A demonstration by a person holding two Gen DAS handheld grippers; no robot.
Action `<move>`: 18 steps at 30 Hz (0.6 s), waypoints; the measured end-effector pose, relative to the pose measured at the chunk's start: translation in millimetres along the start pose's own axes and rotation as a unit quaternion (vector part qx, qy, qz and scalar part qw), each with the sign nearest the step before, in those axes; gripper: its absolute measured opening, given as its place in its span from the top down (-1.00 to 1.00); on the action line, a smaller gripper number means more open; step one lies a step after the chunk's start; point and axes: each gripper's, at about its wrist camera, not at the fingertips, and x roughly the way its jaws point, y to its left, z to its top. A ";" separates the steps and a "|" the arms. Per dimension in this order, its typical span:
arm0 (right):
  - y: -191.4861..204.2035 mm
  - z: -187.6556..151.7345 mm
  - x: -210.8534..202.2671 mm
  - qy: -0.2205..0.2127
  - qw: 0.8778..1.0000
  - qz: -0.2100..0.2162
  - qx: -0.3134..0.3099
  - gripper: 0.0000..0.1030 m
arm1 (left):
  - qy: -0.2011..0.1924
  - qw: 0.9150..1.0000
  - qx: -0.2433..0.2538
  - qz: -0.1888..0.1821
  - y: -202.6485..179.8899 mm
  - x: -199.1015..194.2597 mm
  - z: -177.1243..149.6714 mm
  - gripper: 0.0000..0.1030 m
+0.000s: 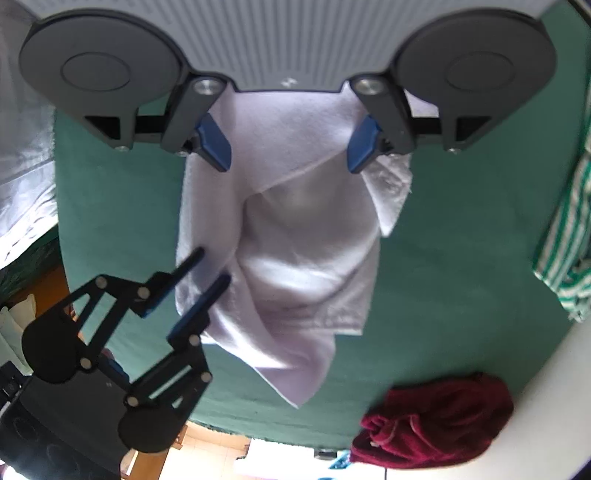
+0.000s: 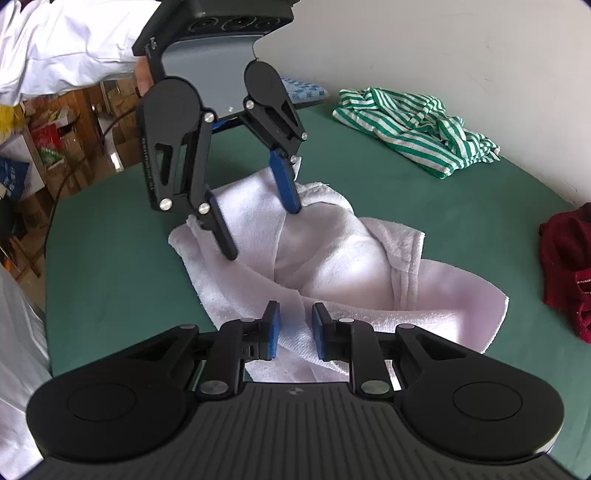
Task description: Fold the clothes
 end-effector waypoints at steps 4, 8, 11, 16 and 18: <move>1.1 0.2 2.2 0.010 1.000 0.001 -0.004 0.60 | 0.003 1.000 0.005 -0.002 -0.3 1.2 4.8 -0.35; 0.7 -1.2 5.3 0.013 1.000 0.003 -0.003 0.61 | 0.007 1.000 0.009 -0.004 -0.7 2.5 9.6 -0.35; 2.5 -1.9 5.4 0.011 1.000 0.000 -0.008 0.97 | 0.009 1.000 0.024 0.004 -8.1 13.8 5.6 -0.30; 2.8 -0.1 -3.4 -0.008 1.000 0.002 -0.012 0.98 | -0.017 0.998 0.055 0.034 -29.4 12.7 -3.0 0.11; 0.4 4.0 -8.6 -0.026 1.000 0.000 -0.003 0.98 | -0.028 0.997 0.055 0.047 -35.6 3.3 -7.3 0.57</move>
